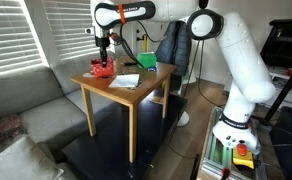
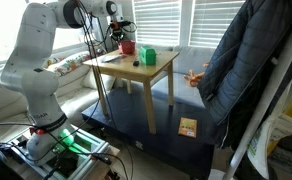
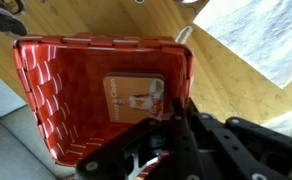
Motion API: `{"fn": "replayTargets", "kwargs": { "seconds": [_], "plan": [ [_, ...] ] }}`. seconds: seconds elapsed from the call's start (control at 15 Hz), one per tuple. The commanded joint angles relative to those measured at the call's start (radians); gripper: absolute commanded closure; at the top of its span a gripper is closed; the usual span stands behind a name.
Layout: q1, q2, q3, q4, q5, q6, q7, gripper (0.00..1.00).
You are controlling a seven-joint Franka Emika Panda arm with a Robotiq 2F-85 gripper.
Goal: Pour the contents of the red basket on the counter
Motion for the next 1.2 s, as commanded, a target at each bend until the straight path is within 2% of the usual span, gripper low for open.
{"fn": "replayTargets", "kwargs": {
  "seconds": [0.0,0.27,0.53,0.87,1.13],
  "plan": [
    [-0.037,-0.035,0.012,0.021,0.045,-0.045,-0.030,0.99],
    [-0.136,-0.122,0.057,-0.027,0.203,-0.027,-0.115,0.99],
    [-0.250,-0.184,0.107,-0.065,0.421,-0.012,-0.238,0.99],
    [-0.376,-0.214,0.156,-0.144,0.700,-0.034,-0.395,0.99],
    [-0.448,-0.205,0.192,-0.213,0.892,-0.085,-0.502,0.99]
  ]
}}
